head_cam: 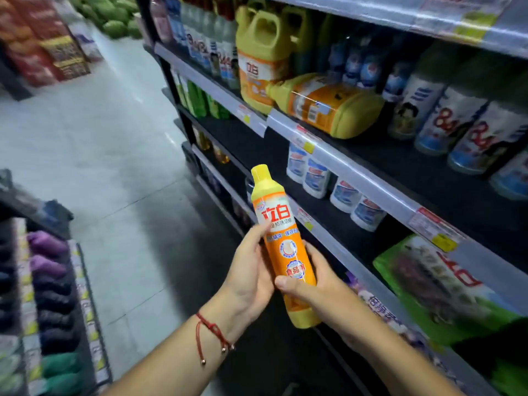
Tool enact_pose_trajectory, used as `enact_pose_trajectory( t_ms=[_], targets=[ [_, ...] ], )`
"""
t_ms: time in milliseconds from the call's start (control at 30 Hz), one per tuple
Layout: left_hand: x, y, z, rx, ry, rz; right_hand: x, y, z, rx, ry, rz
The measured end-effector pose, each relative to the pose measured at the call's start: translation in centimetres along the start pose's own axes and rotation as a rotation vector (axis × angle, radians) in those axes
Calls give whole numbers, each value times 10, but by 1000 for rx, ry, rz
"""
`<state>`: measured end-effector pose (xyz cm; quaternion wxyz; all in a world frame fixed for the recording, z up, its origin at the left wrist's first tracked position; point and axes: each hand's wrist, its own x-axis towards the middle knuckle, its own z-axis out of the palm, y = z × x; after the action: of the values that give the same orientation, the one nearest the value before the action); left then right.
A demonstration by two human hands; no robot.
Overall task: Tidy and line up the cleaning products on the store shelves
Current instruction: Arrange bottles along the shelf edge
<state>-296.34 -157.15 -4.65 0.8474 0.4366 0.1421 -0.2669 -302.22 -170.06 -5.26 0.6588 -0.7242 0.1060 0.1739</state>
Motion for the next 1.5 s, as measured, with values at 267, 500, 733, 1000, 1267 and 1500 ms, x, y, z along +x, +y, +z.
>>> enact_pose_trajectory(
  t_ms=[267, 500, 733, 1000, 1267, 1500],
  targets=[
    [-3, 25, -49, -121, 178, 196, 37, -17, 22, -471, -73, -81],
    [-8, 51, -96, -203, 248, 220, 68, -39, 52, -738, -153, -226],
    [11, 97, -155, -179, 185, 173, 127, -64, 98, -735, -229, -221],
    [56, 202, -232, 22, 132, 213, 217, -115, 172, -604, -243, -141],
    [81, 323, -240, 676, 178, 447, 290, -151, 251, -353, -252, -142],
    [116, 380, -229, 1078, 178, 658, 349, -191, 269, -129, -247, -292]
  ],
)
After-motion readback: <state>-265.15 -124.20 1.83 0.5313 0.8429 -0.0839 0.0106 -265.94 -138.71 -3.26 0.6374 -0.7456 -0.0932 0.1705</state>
